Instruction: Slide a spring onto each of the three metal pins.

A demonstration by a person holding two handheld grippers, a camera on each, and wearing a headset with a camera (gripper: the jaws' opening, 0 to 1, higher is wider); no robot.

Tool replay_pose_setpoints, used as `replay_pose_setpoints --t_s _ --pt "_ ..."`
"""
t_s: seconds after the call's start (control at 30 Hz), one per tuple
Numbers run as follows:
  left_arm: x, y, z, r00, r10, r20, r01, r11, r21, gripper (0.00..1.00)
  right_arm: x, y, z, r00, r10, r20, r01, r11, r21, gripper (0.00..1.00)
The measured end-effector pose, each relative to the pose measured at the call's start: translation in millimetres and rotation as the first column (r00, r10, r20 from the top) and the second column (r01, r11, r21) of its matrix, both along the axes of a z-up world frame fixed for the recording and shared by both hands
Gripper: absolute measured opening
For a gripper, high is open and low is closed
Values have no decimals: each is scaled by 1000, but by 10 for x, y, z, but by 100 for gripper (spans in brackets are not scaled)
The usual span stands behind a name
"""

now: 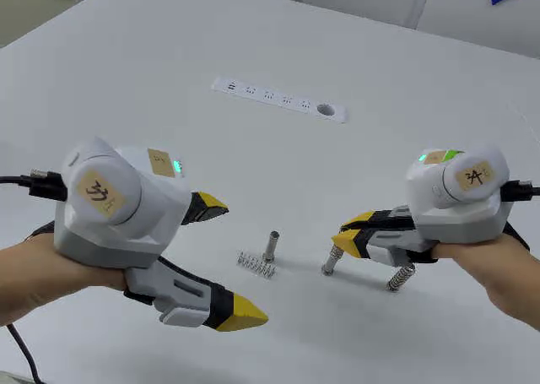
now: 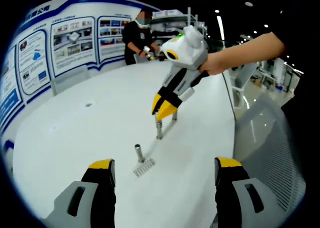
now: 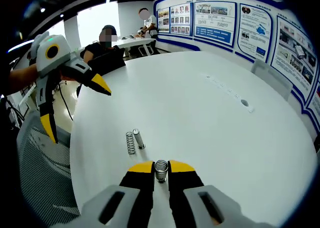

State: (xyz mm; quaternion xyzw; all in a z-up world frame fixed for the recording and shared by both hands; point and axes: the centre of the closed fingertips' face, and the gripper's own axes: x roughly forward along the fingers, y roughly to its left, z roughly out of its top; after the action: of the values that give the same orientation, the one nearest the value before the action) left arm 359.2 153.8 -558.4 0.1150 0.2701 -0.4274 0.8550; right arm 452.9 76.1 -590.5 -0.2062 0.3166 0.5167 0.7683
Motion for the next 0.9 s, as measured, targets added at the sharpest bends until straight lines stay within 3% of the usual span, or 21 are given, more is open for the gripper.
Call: replay_pose_setpoints --t_s 0.27,0.37,0.6,0.7,0.9 --pt "10 11 -9 1000 1 0 -1 1000 -4 83 -13 9 -132 1000 -2 -4 2 1000 -22 11" --pt "51 50 25 999 20 25 -20 1000 -10 80 -19 14 -206 1000 3 -1 -3 999 -36 11" --pt "49 103 55 999 39 22 -38 999 -28 79 -29 17 -302 1000 19 6 -19 998 -66 11" --pt "66 96 143 998 65 19 -63 994 -88 79 -30 11 -317 1000 18 2 -18 998 -68 11" --pt "103 96 207 996 81 23 -78 991 -111 79 -37 15 -351 1000 12 -10 -12 997 -71 11"
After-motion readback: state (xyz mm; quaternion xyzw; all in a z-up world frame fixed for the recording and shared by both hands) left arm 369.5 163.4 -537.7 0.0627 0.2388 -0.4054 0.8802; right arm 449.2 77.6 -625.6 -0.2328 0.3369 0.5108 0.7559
